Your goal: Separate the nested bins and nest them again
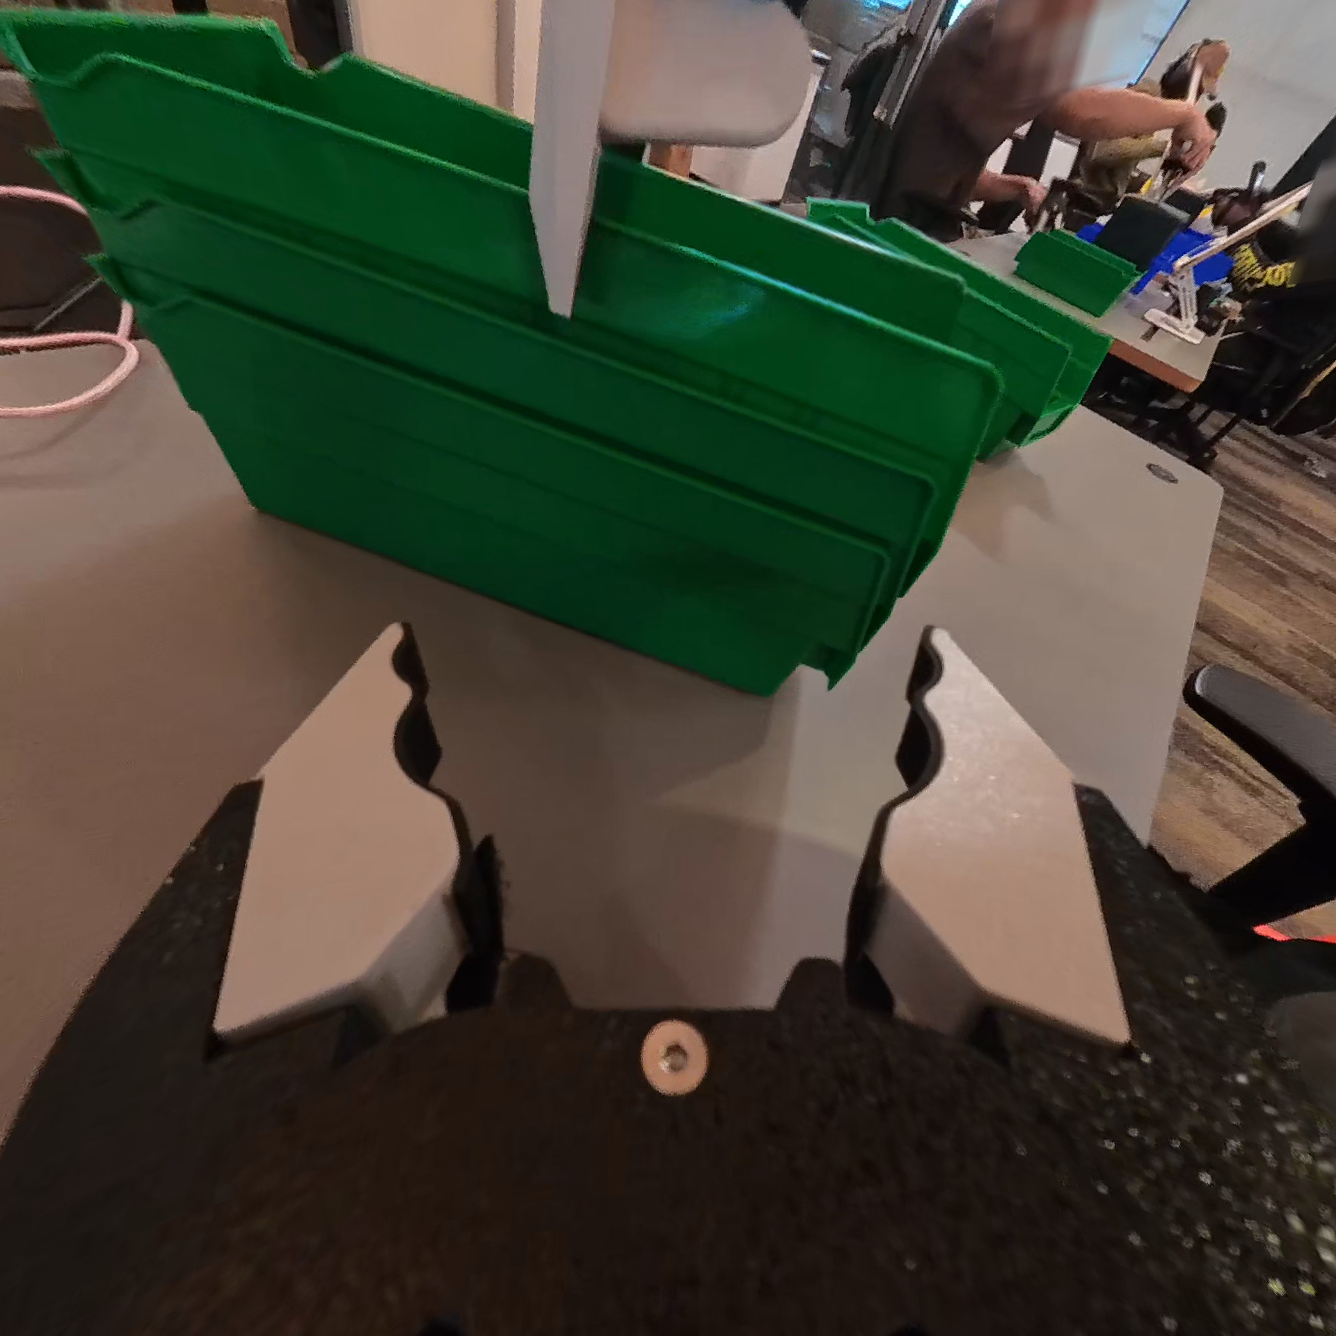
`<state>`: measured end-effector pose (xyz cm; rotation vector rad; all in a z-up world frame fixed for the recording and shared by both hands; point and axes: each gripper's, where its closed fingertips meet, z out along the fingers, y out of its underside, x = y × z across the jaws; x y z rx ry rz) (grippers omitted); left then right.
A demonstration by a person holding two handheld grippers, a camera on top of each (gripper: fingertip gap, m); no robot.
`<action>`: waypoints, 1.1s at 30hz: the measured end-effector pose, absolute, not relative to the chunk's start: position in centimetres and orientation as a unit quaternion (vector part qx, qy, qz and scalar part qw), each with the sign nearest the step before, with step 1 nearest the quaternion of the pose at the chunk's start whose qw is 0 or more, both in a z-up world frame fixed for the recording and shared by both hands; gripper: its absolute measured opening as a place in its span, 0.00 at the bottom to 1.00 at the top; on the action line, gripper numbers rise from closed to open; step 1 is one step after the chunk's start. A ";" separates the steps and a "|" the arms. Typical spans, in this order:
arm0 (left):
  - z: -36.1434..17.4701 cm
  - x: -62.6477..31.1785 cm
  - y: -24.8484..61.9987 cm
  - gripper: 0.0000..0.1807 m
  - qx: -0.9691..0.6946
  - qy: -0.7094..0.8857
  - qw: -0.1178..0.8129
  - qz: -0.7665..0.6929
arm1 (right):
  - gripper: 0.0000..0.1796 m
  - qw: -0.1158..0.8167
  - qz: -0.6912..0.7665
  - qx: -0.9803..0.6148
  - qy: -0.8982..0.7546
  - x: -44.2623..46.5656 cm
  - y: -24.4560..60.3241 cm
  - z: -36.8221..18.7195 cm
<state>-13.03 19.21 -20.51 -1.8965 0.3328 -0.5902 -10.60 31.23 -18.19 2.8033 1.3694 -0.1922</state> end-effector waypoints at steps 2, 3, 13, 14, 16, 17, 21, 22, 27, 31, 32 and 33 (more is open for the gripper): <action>-20.0 -13.0 19.3 0.69 -0.788 0.130 0.544 -0.257 | 0.57 0.008 -0.062 0.899 0.434 -10.4 31.4 -17.9; -19.8 -13.0 19.3 0.69 -0.786 0.129 0.545 -0.263 | 0.57 0.007 -0.062 0.900 0.432 -10.3 31.4 -17.8; -20.3 -13.1 19.5 0.70 -0.790 0.122 0.538 -0.267 | 0.58 -0.021 -0.076 0.903 0.423 -10.1 32.2 -16.4; -20.3 -13.0 19.5 0.70 -0.790 0.123 0.538 -0.267 | 0.58 -0.021 -0.077 0.902 0.424 -10.1 32.1 -16.3; -20.3 -12.9 19.5 0.70 -0.790 0.125 0.537 -0.268 | 0.58 -0.019 -0.076 0.901 0.427 -10.1 32.0 -16.1; -20.3 -12.8 19.5 0.70 -0.790 0.126 0.536 -0.269 | 0.58 -0.018 -0.076 0.900 0.428 -10.1 31.8 -16.0; -20.5 -12.7 19.6 0.70 -0.793 0.126 0.533 -0.266 | 0.58 -0.019 -0.072 0.902 0.426 -10.2 31.6 -15.8; -20.5 -12.8 19.6 0.69 -0.794 0.124 0.534 -0.264 | 0.58 -0.025 -0.067 0.906 0.417 -10.2 31.9 -15.9; -20.5 -12.9 19.6 0.69 -0.795 0.121 0.532 -0.265 | 0.58 -0.026 -0.053 0.910 0.410 -9.9 32.3 -16.8; -20.6 -13.0 19.6 0.68 -0.795 0.117 0.532 -0.266 | 0.58 -0.018 -0.068 0.915 0.398 -10.1 32.0 -17.4; -20.6 -13.0 19.6 0.68 -0.795 0.116 0.531 -0.268 | 0.58 -0.021 -0.060 0.912 0.406 -10.1 32.1 -17.4; -20.7 -13.0 19.6 0.68 -0.796 0.116 0.529 -0.269 | 0.58 -0.024 -0.050 0.909 0.414 -10.0 32.2 -17.4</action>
